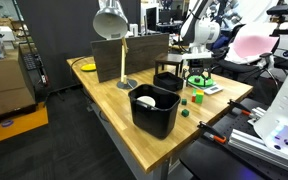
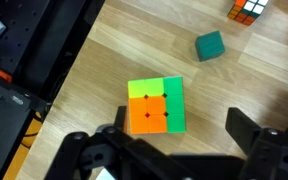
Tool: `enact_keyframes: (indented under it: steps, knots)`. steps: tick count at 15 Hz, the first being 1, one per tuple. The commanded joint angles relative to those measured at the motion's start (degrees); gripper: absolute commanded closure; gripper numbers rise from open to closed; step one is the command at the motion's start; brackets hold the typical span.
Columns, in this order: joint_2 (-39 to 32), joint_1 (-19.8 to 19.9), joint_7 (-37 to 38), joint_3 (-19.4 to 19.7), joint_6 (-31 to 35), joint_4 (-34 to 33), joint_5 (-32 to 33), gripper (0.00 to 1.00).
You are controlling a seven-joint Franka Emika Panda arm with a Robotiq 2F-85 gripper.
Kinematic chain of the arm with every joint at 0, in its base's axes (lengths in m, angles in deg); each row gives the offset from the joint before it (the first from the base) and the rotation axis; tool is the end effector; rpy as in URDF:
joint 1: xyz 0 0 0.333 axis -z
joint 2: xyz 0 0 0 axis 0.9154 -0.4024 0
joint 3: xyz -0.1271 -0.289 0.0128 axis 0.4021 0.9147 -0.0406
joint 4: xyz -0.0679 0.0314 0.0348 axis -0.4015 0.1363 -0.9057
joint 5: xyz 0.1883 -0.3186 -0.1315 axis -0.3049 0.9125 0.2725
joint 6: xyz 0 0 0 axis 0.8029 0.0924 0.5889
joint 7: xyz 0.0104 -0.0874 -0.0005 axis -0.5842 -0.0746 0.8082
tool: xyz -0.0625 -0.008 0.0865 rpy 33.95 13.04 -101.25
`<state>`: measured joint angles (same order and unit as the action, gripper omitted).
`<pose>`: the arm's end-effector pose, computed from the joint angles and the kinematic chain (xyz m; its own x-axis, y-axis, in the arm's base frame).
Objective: Take the rubik's cube from the black basket and put it on the table
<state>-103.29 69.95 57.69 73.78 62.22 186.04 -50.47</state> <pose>0.4251 -0.0924 0.1657 0.3896 -0.8426 -0.3719 -0.8667 -0.4720 0.1614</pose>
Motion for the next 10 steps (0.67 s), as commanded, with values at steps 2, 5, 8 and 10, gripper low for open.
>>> enact_keyframes:
  steps: [2,5,8,10]
  knots:
    - [7.7,0.0,0.1,-0.3,0.7,3.8,-0.2,0.00]
    - [14.4,-0.3,2.6,-0.4,-1.0,6.8,2.2,0.00]
    - [21.6,0.4,5.0,-1.2,-4.0,10.8,5.3,0.00]
    - [19.5,0.8,4.1,-1.7,-4.3,9.2,4.5,0.00]
